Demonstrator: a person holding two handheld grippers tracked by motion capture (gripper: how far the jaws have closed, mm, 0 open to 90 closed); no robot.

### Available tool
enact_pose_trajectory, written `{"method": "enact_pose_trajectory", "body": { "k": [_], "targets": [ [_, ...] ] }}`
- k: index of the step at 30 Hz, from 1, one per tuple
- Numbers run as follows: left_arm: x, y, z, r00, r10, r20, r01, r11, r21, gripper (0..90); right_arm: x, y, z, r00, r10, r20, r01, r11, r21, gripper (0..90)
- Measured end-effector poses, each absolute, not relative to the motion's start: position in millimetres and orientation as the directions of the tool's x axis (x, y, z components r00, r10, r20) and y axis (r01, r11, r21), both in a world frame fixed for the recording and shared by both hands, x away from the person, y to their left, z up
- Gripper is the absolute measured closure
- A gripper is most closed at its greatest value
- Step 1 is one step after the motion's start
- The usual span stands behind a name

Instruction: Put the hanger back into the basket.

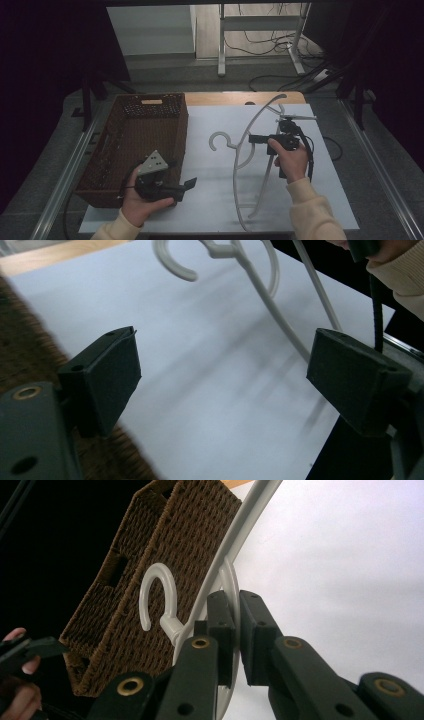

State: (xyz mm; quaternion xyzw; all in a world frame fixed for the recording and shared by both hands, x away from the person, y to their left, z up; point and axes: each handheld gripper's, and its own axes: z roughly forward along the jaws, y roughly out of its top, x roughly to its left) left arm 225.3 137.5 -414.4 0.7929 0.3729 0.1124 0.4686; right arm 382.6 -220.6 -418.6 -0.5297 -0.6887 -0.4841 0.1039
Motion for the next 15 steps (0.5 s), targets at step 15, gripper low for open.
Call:
{"method": "enact_pose_trajectory", "body": {
  "k": [15],
  "targets": [
    [243,92,-428,0.730,0.638,-0.245,0.524,-0.292,0.800,14.7,381,-222,-417,-0.424,0.628,0.653,0.821,-0.038,0.570,84.2]
  ]
}}
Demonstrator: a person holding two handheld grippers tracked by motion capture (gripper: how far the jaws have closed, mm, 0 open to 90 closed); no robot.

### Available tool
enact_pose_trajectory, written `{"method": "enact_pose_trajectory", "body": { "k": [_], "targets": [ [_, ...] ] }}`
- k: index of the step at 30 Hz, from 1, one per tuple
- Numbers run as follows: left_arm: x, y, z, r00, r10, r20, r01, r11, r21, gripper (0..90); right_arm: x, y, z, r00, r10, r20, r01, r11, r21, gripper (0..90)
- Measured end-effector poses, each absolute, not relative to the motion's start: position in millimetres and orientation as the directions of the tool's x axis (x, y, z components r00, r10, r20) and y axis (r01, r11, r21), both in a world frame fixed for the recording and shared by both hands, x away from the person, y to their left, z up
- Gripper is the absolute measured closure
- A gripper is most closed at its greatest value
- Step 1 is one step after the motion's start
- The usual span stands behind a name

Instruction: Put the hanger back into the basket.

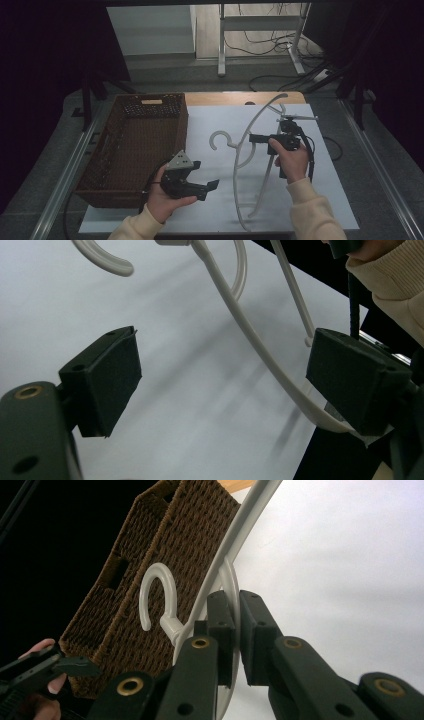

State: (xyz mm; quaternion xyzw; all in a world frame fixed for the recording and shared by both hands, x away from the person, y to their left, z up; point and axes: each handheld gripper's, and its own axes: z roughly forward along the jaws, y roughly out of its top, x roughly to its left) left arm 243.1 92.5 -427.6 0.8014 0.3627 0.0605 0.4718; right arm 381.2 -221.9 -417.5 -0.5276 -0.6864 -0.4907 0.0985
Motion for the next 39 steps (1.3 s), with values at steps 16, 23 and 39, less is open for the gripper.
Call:
{"method": "enact_pose_trajectory", "body": {
  "k": [16,23,39],
  "targets": [
    [263,57,-451,0.705,0.619,-0.347,0.591,-0.241,0.770,17.5,380,-222,-417,-0.427,0.621,0.657,0.813,-0.054,0.580,84.2],
    [271,45,-459,0.693,0.611,-0.383,0.609,-0.213,0.764,18.7,379,-222,-417,-0.429,0.614,0.662,0.809,-0.065,0.585,84.1],
    [292,35,-474,0.672,0.533,-0.514,0.666,-0.130,0.735,63.0,377,-224,-417,-0.446,0.561,0.697,0.799,-0.100,0.592,84.0]
  ]
}}
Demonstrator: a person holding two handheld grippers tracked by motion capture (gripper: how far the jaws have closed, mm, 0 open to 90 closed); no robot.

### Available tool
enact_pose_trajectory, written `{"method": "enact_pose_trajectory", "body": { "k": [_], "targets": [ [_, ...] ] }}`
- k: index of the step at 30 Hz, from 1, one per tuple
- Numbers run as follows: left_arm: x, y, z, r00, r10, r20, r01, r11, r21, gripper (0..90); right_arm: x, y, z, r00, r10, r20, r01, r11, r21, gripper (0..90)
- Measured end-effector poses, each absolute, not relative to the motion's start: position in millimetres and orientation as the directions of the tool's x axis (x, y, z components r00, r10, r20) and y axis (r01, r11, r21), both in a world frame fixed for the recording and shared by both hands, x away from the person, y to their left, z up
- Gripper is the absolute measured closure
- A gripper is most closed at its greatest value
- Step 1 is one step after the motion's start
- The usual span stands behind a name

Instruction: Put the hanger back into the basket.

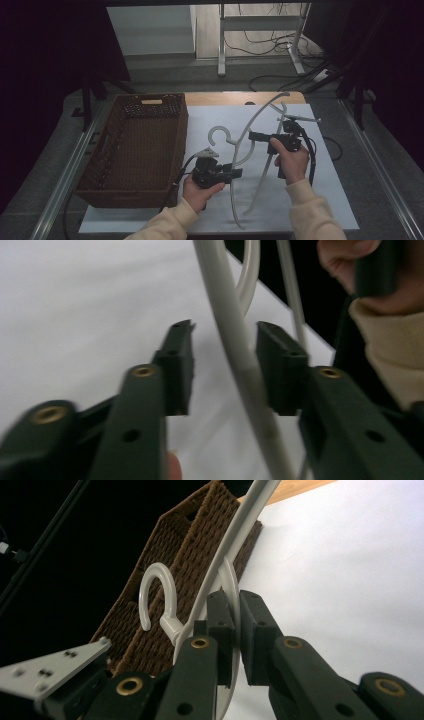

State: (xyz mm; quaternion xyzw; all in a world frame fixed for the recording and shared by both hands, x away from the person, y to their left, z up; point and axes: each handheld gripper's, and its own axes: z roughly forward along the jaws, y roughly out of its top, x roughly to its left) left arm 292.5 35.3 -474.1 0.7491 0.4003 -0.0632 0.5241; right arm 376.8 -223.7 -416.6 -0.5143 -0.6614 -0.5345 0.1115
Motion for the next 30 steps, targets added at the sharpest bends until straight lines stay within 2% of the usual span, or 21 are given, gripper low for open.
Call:
{"method": "enact_pose_trajectory", "body": {
  "k": [2,10,15,17,23,27,30],
  "targets": [
    [293,36,-473,0.669,0.538,-0.513,0.664,-0.123,0.737,73.3,376,-223,-417,-0.448,0.561,0.696,0.799,-0.097,0.593,83.7],
    [295,48,-471,0.641,0.557,-0.528,0.676,-0.086,0.732,79.6,376,-224,-418,-0.461,0.527,0.714,0.800,-0.102,0.591,80.7],
    [293,46,-470,0.650,0.559,-0.515,0.666,-0.092,0.740,79.8,376,-223,-417,-0.481,0.536,0.694,0.790,-0.078,0.608,73.4],
    [294,49,-470,0.650,0.568,-0.505,0.662,-0.096,0.744,79.7,376,-222,-416,-0.511,0.542,0.668,0.777,-0.041,0.628,58.1],
    [295,53,-468,0.643,0.575,-0.506,0.656,-0.073,0.751,79.8,370,-223,-410,-0.569,0.581,0.583,0.722,0.012,0.692,32.4],
    [295,52,-468,0.647,0.571,-0.506,0.655,-0.077,0.751,79.8,361,-222,-405,-0.622,0.600,0.503,0.682,0.099,0.725,21.4],
    [296,52,-468,0.644,0.577,-0.503,0.657,-0.078,0.750,79.7,355,-224,-401,-0.629,0.603,0.491,0.678,0.116,0.726,13.6]
  ]
}}
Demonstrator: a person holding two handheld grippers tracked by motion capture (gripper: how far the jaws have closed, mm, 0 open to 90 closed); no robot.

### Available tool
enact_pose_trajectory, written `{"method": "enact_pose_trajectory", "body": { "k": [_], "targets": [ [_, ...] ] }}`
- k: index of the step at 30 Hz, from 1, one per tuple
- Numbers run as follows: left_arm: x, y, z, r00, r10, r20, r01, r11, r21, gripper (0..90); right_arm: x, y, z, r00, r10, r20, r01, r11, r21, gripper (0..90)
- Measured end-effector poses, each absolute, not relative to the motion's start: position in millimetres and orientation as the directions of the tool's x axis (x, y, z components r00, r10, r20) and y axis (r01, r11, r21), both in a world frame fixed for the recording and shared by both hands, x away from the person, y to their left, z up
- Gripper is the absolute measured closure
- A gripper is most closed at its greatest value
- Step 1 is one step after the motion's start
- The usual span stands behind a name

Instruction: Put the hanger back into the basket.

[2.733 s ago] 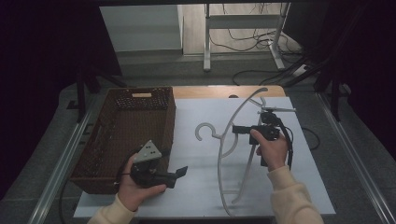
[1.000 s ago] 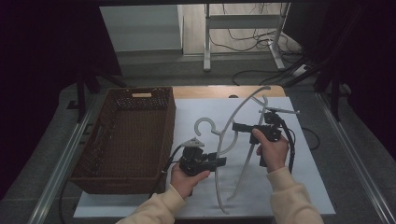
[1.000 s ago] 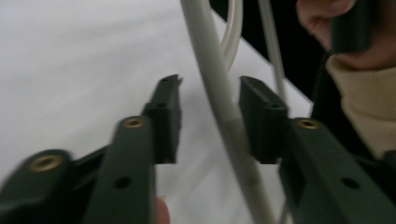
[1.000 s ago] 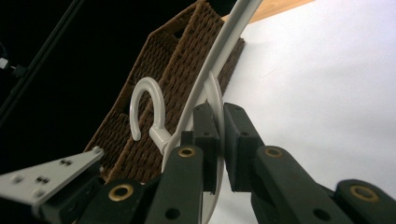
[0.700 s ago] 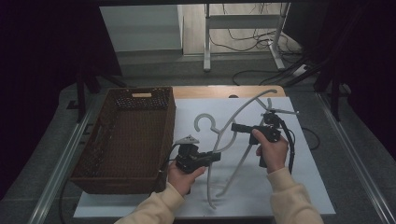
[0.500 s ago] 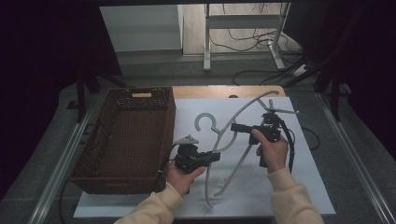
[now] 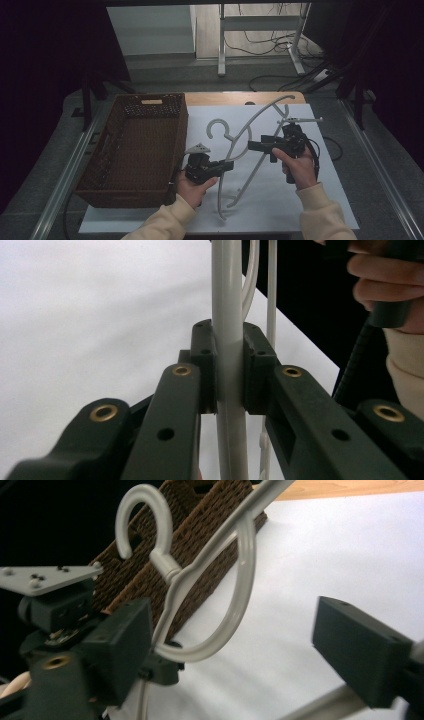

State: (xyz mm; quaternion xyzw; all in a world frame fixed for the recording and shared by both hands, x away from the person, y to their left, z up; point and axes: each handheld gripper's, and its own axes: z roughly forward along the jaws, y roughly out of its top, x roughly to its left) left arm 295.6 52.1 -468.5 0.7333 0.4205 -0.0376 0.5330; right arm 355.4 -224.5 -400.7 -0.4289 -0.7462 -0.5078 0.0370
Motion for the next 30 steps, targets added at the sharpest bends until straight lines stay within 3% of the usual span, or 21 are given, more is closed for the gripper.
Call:
{"method": "enact_pose_trajectory", "body": {
  "k": [15,23,30],
  "targets": [
    [295,50,-466,0.650,0.572,-0.500,0.649,-0.076,0.757,79.8,328,-243,-386,-0.701,0.594,0.394,0.582,0.159,0.798,10.7],
    [295,49,-461,0.647,0.573,-0.503,0.645,-0.060,0.762,79.8,318,-272,-391,-0.673,0.670,0.313,0.533,0.146,0.834,11.6],
    [289,50,-445,0.681,0.576,-0.452,0.590,-0.066,0.805,79.8,313,-304,-409,-0.639,0.702,0.314,0.539,0.118,0.834,11.5]
  ]
}}
